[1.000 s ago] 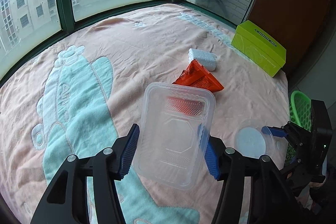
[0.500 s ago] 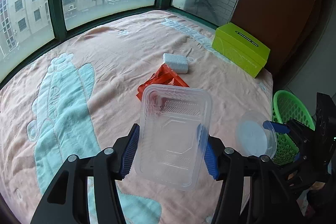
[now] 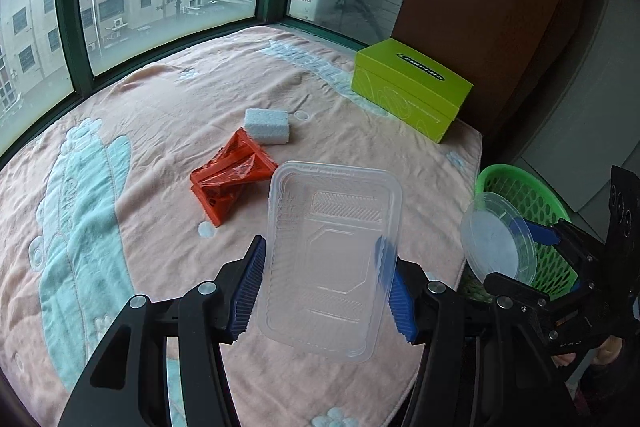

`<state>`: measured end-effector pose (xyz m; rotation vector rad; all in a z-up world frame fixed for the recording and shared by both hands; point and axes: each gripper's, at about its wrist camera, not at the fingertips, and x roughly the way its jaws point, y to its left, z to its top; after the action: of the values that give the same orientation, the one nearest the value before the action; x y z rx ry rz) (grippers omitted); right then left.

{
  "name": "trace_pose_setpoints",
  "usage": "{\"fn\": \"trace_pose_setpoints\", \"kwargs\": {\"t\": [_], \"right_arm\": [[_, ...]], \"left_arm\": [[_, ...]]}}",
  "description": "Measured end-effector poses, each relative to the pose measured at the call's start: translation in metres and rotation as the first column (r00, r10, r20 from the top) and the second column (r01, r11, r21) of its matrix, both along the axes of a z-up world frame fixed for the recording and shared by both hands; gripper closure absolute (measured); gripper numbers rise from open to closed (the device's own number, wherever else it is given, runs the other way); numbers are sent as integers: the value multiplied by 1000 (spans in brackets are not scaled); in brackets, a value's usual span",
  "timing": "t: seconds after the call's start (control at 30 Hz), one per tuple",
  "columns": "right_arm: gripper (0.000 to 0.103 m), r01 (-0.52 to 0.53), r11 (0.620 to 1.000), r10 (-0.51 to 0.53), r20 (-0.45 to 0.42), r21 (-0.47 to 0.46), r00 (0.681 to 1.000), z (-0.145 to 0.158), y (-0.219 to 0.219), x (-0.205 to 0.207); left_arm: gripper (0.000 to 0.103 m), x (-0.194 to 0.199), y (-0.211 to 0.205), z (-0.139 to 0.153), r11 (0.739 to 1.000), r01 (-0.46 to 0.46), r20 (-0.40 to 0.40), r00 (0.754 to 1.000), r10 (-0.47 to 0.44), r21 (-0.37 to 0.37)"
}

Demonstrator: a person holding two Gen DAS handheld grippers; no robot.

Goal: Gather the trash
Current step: 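Carry both items to the basket and open the right tool to drop the lid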

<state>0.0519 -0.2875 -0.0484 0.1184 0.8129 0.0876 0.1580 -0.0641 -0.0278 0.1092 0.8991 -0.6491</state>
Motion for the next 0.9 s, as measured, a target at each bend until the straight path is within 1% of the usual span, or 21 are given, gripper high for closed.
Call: {"fn": "trace_pose_setpoints", "kwargs": {"t": [0.2,0.37,0.63,0.9], "right_arm": [[10,96,995,-96,6,4,995,5,-38,-20],[10,185,983,-185,14,2,983,8,-75,-38],[10,319,948,-319,9,4,948,9,-128,-66],[10,405,914,-405,-1,32,914,5,-164,-90]], "left_arm": [[49,-12,-31,6,999,46,0,999,-46,-19],[49,-22,-61,10,995,93,2,996,-93,-22],[49,-40,-102,16,985,167,7,986,-167,-39],[49,-55,-137,22,974,224,9,975,-223,-45]]}}
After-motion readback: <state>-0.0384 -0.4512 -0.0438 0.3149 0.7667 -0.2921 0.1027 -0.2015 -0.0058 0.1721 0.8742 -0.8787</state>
